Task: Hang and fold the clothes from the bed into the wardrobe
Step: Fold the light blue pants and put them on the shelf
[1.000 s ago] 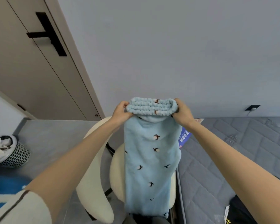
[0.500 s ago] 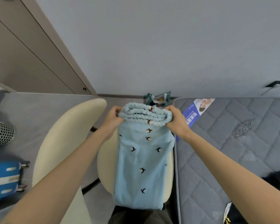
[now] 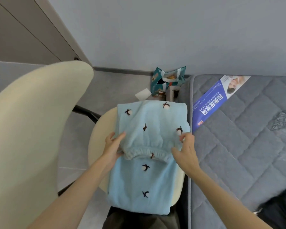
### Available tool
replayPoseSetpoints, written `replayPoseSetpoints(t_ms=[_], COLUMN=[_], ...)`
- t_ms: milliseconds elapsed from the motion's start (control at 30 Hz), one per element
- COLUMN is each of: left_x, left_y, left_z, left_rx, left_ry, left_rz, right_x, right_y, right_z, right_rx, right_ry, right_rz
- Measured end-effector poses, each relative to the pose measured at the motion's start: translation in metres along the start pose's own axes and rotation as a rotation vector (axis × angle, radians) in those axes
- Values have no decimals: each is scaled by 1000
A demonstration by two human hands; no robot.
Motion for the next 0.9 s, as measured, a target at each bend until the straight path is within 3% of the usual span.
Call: replayPoseSetpoints(t_ms=[67,167,367,433,500,567,700,800,900], left_x=[8,12,-13,-13,-17,-31,-55,-59,-74], left_y=[-7,-16,-9,-4,2,4,-24,-55,-70], left_z=[-2,-10,-7,-7,-11,-22,-39,-46,-52], left_rx=[-9,-24,-93,-117,-164,-193,-176,-198,-250], left_ry=[-22,-128,-426,-456,-412,-370,-297,-372,-596], left_rz=[9,-35,-445,-435,-420,-448,-391,-318,-474], right_x=[-15,-21,-16,-15,5,34,77,84,64], right_y=[-2,-14,-5,3,10,7,-28,-56,-70], right_z=[-1,-20,-17,-14,-5,4,-5,-43,-75], right_rx=[-147,-60,-71,-139,-304,-405,-324,-158,-55], right_ry=[-244,-321,-131,-29,187,225,337,532,789], right_rz=[-194,-300,-164,-146,-27,113,343,423,452])
Point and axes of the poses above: each hand's wrist, its own y-axis away from the middle knuckle, its own z-axis out of the back of the hand, x = y × z, the point moved 7 cm from there along -y, towards the middle knuckle, and after that the axes turned 2 degrees about -z, right-handed, at the moved point
